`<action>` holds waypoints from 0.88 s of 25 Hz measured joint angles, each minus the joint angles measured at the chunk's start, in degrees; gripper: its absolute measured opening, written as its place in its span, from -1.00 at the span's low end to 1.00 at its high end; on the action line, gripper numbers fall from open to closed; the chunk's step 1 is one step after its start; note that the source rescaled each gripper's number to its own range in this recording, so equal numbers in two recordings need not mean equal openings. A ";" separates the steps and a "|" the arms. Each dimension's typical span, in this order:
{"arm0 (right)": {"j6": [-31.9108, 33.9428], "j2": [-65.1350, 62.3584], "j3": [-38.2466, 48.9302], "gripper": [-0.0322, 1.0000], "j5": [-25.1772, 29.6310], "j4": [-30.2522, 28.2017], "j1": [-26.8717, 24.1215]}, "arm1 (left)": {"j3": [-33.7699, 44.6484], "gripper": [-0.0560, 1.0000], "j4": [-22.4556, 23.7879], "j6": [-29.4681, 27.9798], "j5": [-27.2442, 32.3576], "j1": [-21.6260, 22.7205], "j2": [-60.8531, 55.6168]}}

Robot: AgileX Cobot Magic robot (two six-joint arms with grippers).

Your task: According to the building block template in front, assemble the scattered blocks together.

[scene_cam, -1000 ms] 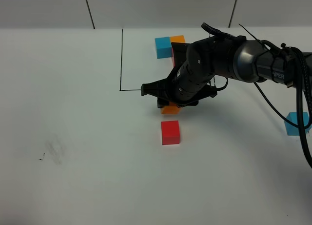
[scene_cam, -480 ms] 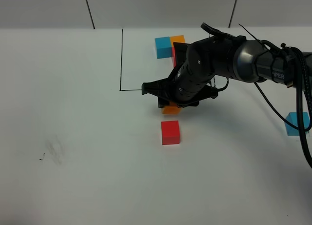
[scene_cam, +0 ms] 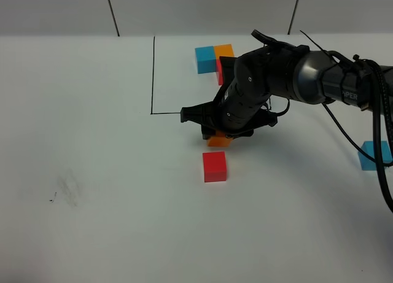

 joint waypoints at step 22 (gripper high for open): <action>3.86 1.64 0.00 -0.10 0.24 -1.50 1.97 | 0.00 -0.89 0.00 0.00 -0.01 0.00 0.00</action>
